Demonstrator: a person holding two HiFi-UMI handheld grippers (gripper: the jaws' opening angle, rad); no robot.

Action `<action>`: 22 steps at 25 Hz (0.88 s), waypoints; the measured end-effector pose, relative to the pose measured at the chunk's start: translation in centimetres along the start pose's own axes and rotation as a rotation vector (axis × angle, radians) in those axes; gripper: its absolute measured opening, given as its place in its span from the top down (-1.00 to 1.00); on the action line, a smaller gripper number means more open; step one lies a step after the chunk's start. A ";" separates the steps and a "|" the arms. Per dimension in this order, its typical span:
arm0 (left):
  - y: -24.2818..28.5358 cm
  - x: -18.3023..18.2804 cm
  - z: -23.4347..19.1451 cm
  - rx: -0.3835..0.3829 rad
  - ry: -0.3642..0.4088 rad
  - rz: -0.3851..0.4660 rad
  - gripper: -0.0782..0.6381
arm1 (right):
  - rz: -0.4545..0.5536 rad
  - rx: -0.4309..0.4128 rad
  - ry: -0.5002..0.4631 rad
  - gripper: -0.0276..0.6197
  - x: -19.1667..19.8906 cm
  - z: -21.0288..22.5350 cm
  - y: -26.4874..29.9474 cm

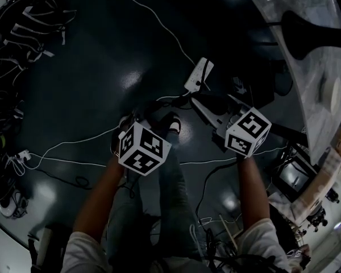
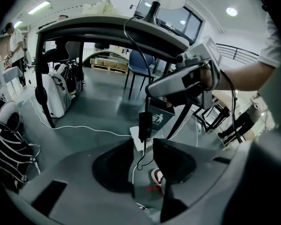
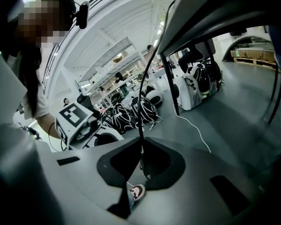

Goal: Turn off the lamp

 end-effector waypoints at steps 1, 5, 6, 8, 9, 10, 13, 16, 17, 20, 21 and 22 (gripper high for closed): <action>0.0 0.1 0.1 -0.002 0.003 -0.003 0.41 | 0.014 0.017 0.024 0.88 0.1 0.3 0.1; 0.2 0.4 0.0 -0.027 -0.008 0.001 0.49 | 0.052 0.098 0.099 0.87 1.0 1.6 1.1; 0.3 0.5 -0.1 -0.043 -0.018 0.003 0.59 | 0.056 0.117 0.110 0.87 1.3 1.9 1.5; 0.4 0.9 -0.5 -0.076 -0.043 0.007 0.67 | 0.063 0.154 0.139 0.87 1.8 2.5 2.2; 0.4 1.0 -0.6 -0.089 -0.058 0.010 0.69 | 0.069 0.173 0.157 0.87 2.0 2.8 2.5; 0.4 1.2 -0.8 -0.099 -0.076 0.013 0.71 | 0.077 0.193 0.173 0.87 2.1 3.2 2.8; 0.4 1.6 -1.3 -0.115 -0.138 0.029 0.75 | 0.092 0.257 0.191 0.87 1.9 4.2 3.7; 0.3 1.9 -1.6 -0.119 -0.186 0.051 0.75 | 0.101 0.296 0.193 0.87 1.2 4.8 4.4; 0.3 1.9 -1.6 -0.121 -0.192 0.054 0.75 | 0.102 0.305 0.192 0.87 1.0 4.9 4.6; 0.2 1.9 -1.6 -0.122 -0.196 0.059 0.75 | 0.093 0.325 0.187 0.84 0.8 5.1 4.6; 0.2 1.8 -1.5 -0.122 -0.197 0.062 0.75 | 0.091 0.329 0.190 0.82 0.8 5.2 4.5; 0.1 1.7 -1.5 -0.121 -0.198 0.065 0.75 | 0.092 0.333 0.195 0.81 0.8 5.3 4.4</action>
Point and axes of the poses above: the fingertips, and each gripper's own axes: y forward along the fingers, z to its right, x out of its underside, the point moved 10 cm from there along -y, backward along the fingers, and after that the axes turned 6 degrees about x, right-handed, at the moved point
